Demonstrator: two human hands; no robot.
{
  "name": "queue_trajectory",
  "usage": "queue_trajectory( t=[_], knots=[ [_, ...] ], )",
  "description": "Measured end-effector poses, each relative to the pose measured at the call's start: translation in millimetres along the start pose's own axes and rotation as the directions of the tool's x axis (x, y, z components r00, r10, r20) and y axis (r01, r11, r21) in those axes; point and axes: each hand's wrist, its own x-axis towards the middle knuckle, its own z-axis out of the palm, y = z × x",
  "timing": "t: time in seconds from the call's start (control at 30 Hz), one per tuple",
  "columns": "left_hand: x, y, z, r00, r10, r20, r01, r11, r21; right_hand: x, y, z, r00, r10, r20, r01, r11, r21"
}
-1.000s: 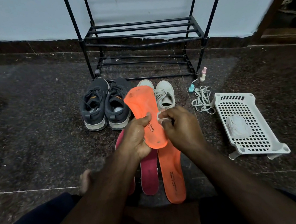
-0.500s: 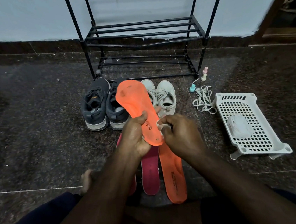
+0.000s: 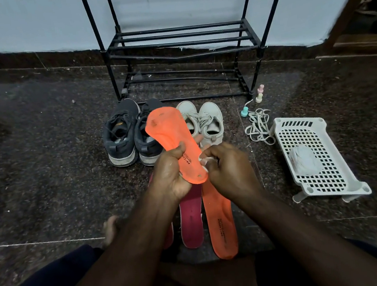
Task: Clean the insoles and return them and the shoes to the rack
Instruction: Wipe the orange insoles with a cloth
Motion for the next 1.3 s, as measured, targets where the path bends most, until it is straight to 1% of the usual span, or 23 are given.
queue_trajectory(
  t=[0.1,0.27,0.3,0.43,0.53,0.63,0.77,0.87,0.93,1.0,1.07,1.1,1.17,1.3],
  knots=[
    [-4,-5,3,0.999,0.002,0.048,-0.002,1.000,0.005,8,2,-1,0.998,0.000,-0.066,-0.001,1.000,-0.016],
    [2,7,-1,1.000,0.012,0.018,-0.011,0.999,-0.050,-10,-1,2,0.997,-0.081,-0.012,0.081,0.997,-0.016],
    [1,6,0,1.000,0.005,0.022,-0.004,0.999,-0.048,-8,-1,3,0.996,-0.083,-0.013,0.083,0.996,-0.010],
    [-4,-6,2,0.999,-0.015,0.051,0.016,1.000,-0.024,10,3,0,0.994,-0.052,-0.095,0.050,0.998,-0.026],
    [2,0,-1,0.999,0.024,0.022,-0.024,0.999,-0.027,1,4,0,0.996,-0.077,-0.055,0.075,0.997,-0.032],
    [3,4,-2,1.000,0.012,-0.025,-0.012,1.000,0.005,-7,4,2,0.993,-0.113,-0.028,0.113,0.994,-0.007],
    [-3,-9,1,1.000,0.001,0.008,-0.001,1.000,0.025,7,11,5,0.984,-0.138,-0.115,0.136,0.990,-0.019],
    [-3,-14,1,1.000,0.016,0.015,-0.017,0.995,0.102,14,13,3,0.980,-0.161,-0.117,0.157,0.987,-0.042],
    [-3,-13,0,0.999,0.024,0.041,-0.029,0.989,0.142,20,13,-5,0.979,-0.146,-0.143,0.150,0.989,0.014],
    [-3,-12,-2,0.996,-0.007,0.083,-0.008,0.983,0.181,27,13,-19,0.981,-0.033,-0.192,0.062,0.987,0.148],
    [-4,-12,-2,0.993,-0.037,0.112,0.012,0.978,0.209,31,14,-32,0.983,0.096,-0.157,-0.039,0.942,0.334],
    [-4,-12,-3,0.991,-0.044,0.128,0.017,0.978,0.210,31,15,-37,0.985,0.128,-0.120,-0.071,0.917,0.392],
    [-4,-11,-3,0.987,-0.054,0.148,0.022,0.978,0.208,30,18,-41,0.989,0.128,-0.074,-0.084,0.901,0.426],
    [-2,-9,-6,0.987,-0.051,0.155,0.015,0.974,0.225,31,19,-42,0.984,0.140,-0.106,-0.082,0.899,0.431]
  ],
)
